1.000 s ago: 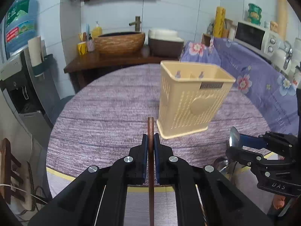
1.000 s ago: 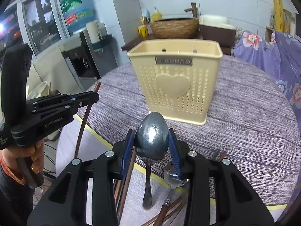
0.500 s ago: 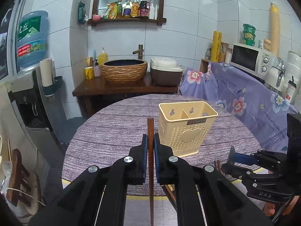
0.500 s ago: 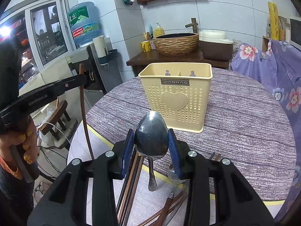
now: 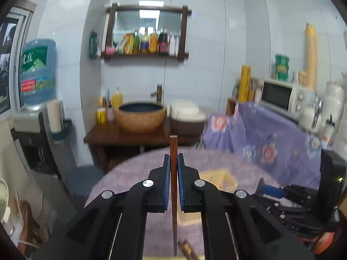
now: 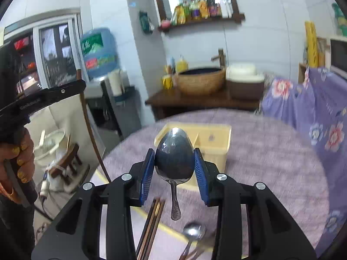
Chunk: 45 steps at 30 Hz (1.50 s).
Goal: Organize utensils
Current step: 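Carry the chopstick with the left tool while the right tool carries spoons into the holder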
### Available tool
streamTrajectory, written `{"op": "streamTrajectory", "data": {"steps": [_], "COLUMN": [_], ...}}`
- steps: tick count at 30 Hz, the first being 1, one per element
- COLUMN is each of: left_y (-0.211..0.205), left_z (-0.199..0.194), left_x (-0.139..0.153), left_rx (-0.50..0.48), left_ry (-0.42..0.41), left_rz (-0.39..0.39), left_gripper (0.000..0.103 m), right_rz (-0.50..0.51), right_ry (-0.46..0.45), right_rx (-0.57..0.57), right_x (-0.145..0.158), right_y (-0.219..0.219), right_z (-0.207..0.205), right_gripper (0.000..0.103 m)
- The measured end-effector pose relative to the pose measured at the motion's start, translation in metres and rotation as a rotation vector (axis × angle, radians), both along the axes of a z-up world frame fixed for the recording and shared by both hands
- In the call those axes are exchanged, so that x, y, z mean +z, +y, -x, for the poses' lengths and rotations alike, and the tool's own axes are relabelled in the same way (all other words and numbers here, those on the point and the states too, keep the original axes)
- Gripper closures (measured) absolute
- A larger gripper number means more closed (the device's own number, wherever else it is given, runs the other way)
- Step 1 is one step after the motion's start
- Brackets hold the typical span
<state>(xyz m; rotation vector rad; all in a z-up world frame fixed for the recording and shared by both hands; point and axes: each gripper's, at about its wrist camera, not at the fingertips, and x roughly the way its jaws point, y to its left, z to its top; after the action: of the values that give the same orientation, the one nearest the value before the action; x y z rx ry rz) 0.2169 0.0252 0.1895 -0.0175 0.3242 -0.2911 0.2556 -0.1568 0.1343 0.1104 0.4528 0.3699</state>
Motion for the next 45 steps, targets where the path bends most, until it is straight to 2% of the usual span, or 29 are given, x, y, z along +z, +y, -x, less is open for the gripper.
{"op": "streamTrajectory", "data": {"steps": [4,8,11,16,24,31,37,38,39,40,41,42,45], "left_y": [-0.018,-0.04,-0.055,-0.066,-0.068,-0.069,-0.071,-0.071,-0.071,-0.068,-0.067,-0.063,-0.056], "left_z": [-0.018,-0.041,-0.06,-0.08,-0.088,-0.093,-0.094,-0.093,-0.091,-0.087,-0.082,-0.074,-0.057], "left_x": [0.045,0.056,0.039,-0.006,-0.069,-0.088,-0.092,-0.092,-0.09,-0.088,-0.086,-0.083,-0.08], "left_rx": [0.002,0.017,0.03,0.056,0.032,0.02,0.018,0.014,0.011,0.011,0.013,0.015,0.027], "left_ry": [-0.112,-0.167,-0.156,-0.121,0.006,0.064,0.087,0.09,0.09,0.083,0.073,0.052,0.035], "left_rz": [0.048,0.06,0.067,0.055,0.028,0.008,-0.018,-0.023,-0.026,-0.024,-0.017,-0.005,-0.02], "left_gripper": [0.095,0.095,0.095,0.095,0.095,0.095,0.094,0.092,0.08,0.07,0.049,0.04,0.033], "right_rz": [-0.002,0.003,0.003,0.029,0.084,0.13,0.14,0.139,0.137,0.133,0.129,0.125,0.126], "right_ry": [-0.083,-0.106,-0.096,-0.05,0.038,0.066,0.064,0.061,0.044,0.032,0.024,0.023,0.026], "right_rx": [-0.054,-0.108,-0.127,-0.146,-0.132,-0.136,-0.145,-0.149,-0.163,-0.168,-0.168,-0.169,-0.181], "right_x": [0.044,0.058,0.048,0.006,-0.053,-0.073,-0.076,-0.074,-0.072,-0.07,-0.068,-0.065,-0.063], "right_y": [-0.007,-0.011,-0.011,-0.01,-0.001,0.004,0.005,0.004,0.003,0.001,-0.001,-0.002,-0.006], "right_z": [-0.027,-0.058,-0.074,-0.092,-0.096,-0.094,-0.094,-0.093,-0.089,-0.085,-0.08,-0.077,-0.06], "right_gripper": [0.066,0.066,0.066,0.066,0.066,0.066,0.063,0.053,0.041,0.037,0.037,0.037,0.036]}}
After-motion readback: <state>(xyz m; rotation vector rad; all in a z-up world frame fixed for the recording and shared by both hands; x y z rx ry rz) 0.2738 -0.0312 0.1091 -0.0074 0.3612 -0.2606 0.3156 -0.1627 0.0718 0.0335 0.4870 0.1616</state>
